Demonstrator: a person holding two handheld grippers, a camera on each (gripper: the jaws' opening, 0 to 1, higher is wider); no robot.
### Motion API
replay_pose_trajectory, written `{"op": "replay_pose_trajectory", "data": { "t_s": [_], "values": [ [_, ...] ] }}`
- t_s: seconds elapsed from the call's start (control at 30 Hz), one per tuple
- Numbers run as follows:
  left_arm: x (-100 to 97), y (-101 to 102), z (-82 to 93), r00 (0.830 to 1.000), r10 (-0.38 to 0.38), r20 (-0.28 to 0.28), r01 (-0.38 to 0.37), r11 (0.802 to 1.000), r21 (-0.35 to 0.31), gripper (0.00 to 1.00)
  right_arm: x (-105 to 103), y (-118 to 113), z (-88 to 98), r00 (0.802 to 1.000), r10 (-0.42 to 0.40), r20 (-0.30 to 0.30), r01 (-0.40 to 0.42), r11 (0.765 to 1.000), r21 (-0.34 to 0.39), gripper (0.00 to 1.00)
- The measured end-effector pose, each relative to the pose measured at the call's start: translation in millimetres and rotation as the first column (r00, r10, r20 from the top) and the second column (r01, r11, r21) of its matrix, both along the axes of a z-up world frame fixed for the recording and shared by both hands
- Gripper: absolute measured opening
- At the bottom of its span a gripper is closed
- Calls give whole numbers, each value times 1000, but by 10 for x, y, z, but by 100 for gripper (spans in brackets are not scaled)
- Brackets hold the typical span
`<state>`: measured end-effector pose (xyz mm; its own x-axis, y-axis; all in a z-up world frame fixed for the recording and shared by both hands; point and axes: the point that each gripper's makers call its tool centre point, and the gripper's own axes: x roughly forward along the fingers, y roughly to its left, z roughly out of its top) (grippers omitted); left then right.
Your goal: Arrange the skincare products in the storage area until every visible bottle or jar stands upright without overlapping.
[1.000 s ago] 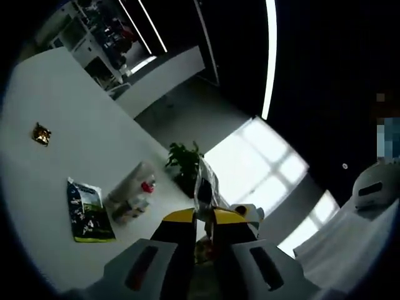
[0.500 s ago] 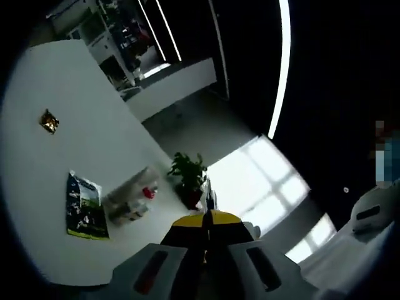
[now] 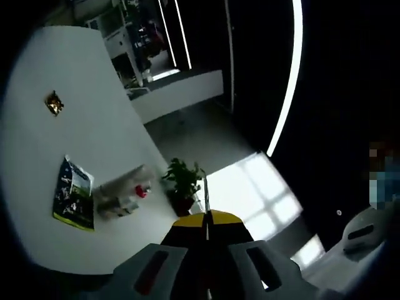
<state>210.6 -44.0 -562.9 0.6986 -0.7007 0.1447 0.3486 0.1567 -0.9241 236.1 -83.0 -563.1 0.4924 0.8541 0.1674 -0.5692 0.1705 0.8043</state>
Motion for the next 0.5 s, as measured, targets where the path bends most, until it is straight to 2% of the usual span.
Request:
{"op": "replay_pose_trajectory", "data": {
  "t_s": [0.1, 0.27, 0.5],
  "values": [
    [-32, -32, -6, 1000, 1, 3, -1, 1000, -23, 0, 33, -31, 64, 1000, 4, 23, -4, 1000, -8, 11],
    [-53, -33, 10, 1000, 12, 18, -12, 999, -37, 0, 60, -57, 95, 999, 20, 46, -19, 999, -32, 4],
    [-39, -14, -38, 1000, 19, 4, -18, 999, -41, 0, 32, -33, 126, 997, 41, 61, -39, 999, -39, 1]
  ]
}}
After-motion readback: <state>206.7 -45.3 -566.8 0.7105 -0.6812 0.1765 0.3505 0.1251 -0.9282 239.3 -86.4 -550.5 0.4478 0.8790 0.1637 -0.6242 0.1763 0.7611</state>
